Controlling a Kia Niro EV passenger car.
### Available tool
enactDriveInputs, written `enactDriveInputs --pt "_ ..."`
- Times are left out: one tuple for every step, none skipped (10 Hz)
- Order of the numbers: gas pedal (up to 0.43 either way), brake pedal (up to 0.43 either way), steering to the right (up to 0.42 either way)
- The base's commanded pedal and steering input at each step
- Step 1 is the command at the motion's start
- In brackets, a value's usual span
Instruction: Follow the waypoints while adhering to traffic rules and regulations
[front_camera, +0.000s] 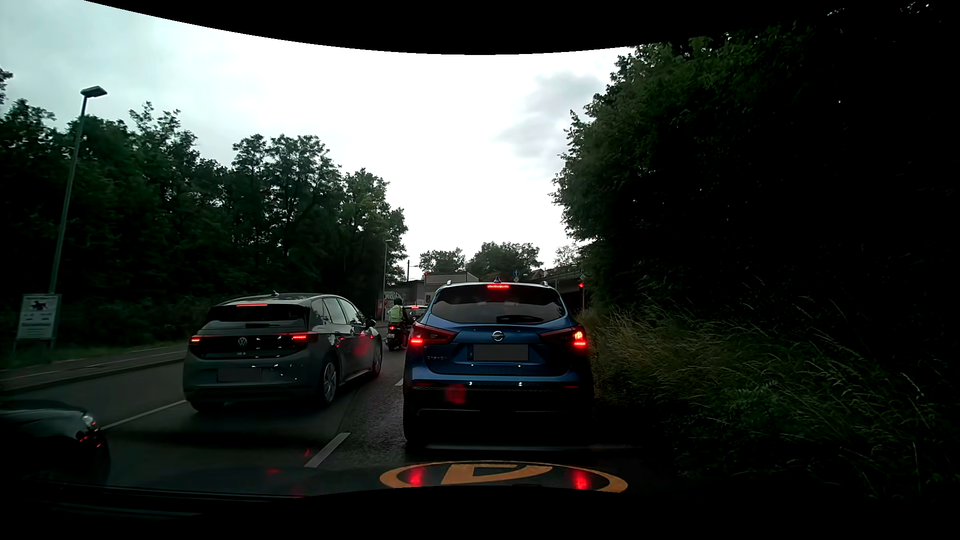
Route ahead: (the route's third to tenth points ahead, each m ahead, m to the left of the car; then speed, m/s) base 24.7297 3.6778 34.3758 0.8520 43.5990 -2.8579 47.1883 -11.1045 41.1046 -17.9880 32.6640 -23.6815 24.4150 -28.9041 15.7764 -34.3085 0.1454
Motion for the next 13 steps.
enactDriveInputs --pt "0.000 0.232 -0.004" --pt "0.000 0.232 -0.004" --pt "0.000 0.238 -0.004" --pt "0.000 0.244 -0.004" --pt "0.000 0.250 -0.004" --pt "0.000 0.250 -0.004" --pt "0.000 0.250 -0.004" --pt "0.000 0.250 -0.004" --pt "0.000 0.256 -0.004" --pt "0.000 0.256 -0.004" --pt "0.000 0.256 -0.004" --pt "0.000 0.262 -0.004" --pt "0.000 0.262 -0.004"
